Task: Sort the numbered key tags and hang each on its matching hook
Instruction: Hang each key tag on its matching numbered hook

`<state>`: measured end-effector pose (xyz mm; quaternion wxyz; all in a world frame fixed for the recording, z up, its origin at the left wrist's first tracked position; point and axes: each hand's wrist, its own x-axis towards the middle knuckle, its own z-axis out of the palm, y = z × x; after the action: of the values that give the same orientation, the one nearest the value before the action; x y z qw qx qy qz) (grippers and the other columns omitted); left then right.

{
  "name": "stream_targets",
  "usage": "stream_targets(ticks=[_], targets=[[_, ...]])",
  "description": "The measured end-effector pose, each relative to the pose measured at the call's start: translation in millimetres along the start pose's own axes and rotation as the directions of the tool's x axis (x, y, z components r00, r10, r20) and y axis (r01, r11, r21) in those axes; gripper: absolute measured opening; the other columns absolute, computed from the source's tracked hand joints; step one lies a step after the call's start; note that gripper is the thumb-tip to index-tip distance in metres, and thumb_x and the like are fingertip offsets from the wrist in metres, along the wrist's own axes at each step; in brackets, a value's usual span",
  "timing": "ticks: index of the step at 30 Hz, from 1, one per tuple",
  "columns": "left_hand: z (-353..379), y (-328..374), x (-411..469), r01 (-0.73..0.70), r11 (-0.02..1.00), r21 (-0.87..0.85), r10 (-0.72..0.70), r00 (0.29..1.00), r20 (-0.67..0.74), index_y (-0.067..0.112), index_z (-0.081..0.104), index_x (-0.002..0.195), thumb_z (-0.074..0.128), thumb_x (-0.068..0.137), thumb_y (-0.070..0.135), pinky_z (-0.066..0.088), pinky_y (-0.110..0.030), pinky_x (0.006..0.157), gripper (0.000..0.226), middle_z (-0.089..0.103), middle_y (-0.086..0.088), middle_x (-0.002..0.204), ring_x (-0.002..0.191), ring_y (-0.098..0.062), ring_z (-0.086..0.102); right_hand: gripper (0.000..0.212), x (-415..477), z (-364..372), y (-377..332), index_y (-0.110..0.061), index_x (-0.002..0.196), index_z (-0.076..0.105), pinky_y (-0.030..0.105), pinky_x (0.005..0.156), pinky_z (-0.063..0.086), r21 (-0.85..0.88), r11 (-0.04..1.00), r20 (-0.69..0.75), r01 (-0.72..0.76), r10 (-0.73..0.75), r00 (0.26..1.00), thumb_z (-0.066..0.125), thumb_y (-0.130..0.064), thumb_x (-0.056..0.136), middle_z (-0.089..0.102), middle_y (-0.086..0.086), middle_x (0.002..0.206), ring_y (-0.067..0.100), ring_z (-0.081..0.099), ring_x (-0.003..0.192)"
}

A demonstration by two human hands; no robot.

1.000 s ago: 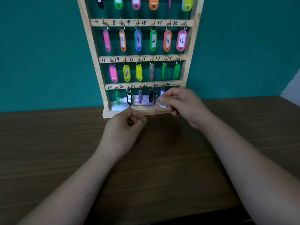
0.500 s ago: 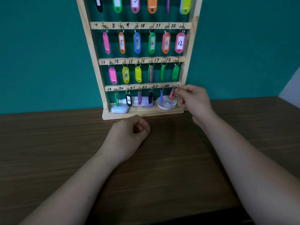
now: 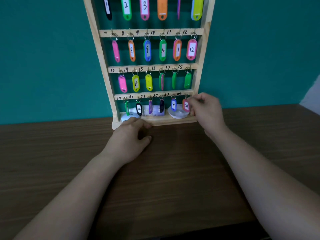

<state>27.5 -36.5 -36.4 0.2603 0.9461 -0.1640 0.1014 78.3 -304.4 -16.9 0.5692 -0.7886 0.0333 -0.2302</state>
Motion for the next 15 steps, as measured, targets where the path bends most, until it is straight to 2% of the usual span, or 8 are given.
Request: stream_targets(ticks=[2, 5, 7, 9, 12, 15], targets=[[-2.6, -3.3, 4.0, 0.0, 0.999, 0.041, -0.001, 1.0, 0.017, 0.036, 0.063, 0.135, 0.074, 0.094, 0.038, 0.047, -0.037, 0.108, 0.042, 0.058, 0.012, 0.138, 0.128, -0.013, 0.054, 0.013, -8.8, 3.5, 1.0, -0.014, 0.088, 0.075, 0.035, 0.065, 0.051, -0.155, 0.978, 0.034, 0.137, -0.133, 0.991, 0.07, -0.022, 0.098, 0.071, -0.002, 0.073, 0.016, 0.067, 0.07], [-3.1, -6.1, 11.0, -0.011, 0.996, 0.089, 0.008, 0.999, 0.038, 0.033, 0.06, 0.141, 0.073, 0.094, 0.038, 0.044, -0.045, 0.112, 0.048, 0.055, 0.012, 0.144, 0.136, -0.016, 0.051, 0.009, -26.5, 12.0, -0.4, -0.025, 0.088, 0.072, 0.029, 0.064, 0.053, -0.328, 0.877, 0.185, 0.35, -0.303, 0.935, 0.07, -0.026, 0.097, 0.07, -0.013, 0.077, 0.004, 0.066, 0.074], [-2.0, -7.0, 15.8, -0.033, 0.993, 0.114, 0.03, 0.999, 0.025, 0.034, 0.06, 0.141, 0.073, 0.094, 0.039, 0.042, -0.047, 0.113, 0.049, 0.054, 0.012, 0.144, 0.136, -0.016, 0.049, 0.003, -33.9, 18.0, -0.3, -0.024, 0.095, 0.073, 0.032, 0.072, 0.057, -0.378, 0.802, 0.267, 0.463, -0.384, 0.884, 0.071, -0.023, 0.096, 0.069, -0.014, 0.088, 0.006, 0.065, 0.082], [-0.4, -7.1, 20.5, -0.05, 0.988, 0.144, 0.048, 0.999, 0.016, 0.038, 0.058, 0.142, 0.072, 0.094, 0.042, 0.038, -0.046, 0.114, 0.051, 0.052, 0.014, 0.146, 0.139, -0.015, 0.046, 0.007, -37.5, 21.7, -0.3, -0.019, 0.103, 0.074, 0.035, 0.077, 0.057, -0.427, 0.743, 0.297, 0.515, -0.423, 0.856, 0.071, -0.019, 0.097, 0.067, -0.007, 0.099, 0.014, 0.065, 0.093], [0.4, -7.5, 27.9, -0.07, 0.978, 0.197, 0.072, 0.997, -0.003, 0.044, 0.057, 0.143, 0.07, 0.094, 0.045, 0.029, -0.046, 0.115, 0.051, 0.047, 0.016, 0.153, 0.146, -0.014, 0.037, 0.015, -40.2, 23.2, 0.3, -0.016, 0.112, 0.073, 0.033, 0.08, 0.05, -0.519, 0.66, 0.324, 0.543, -0.435, 0.84, 0.07, -0.018, 0.098, 0.065, -0.001, 0.111, 0.02, 0.062, 0.104], [-2.5, -9.5, 34.9, -0.078, 0.968, 0.239, 0.087, 0.996, -0.03, 0.043, 0.058, 0.142, 0.069, 0.094, 0.046, 0.029, -0.047, 0.112, 0.05, 0.047, 0.016, 0.154, 0.147, -0.013, 0.035, 0.024, -39.2, 22.6, 1.4, -0.017, 0.122, 0.073, 0.035, 0.089, 0.051, -0.564, 0.618, 0.353, 0.548, -0.419, 0.836, 0.069, -0.017, 0.099, 0.065, 0.001, 0.118, 0.022, 0.062, 0.111]])
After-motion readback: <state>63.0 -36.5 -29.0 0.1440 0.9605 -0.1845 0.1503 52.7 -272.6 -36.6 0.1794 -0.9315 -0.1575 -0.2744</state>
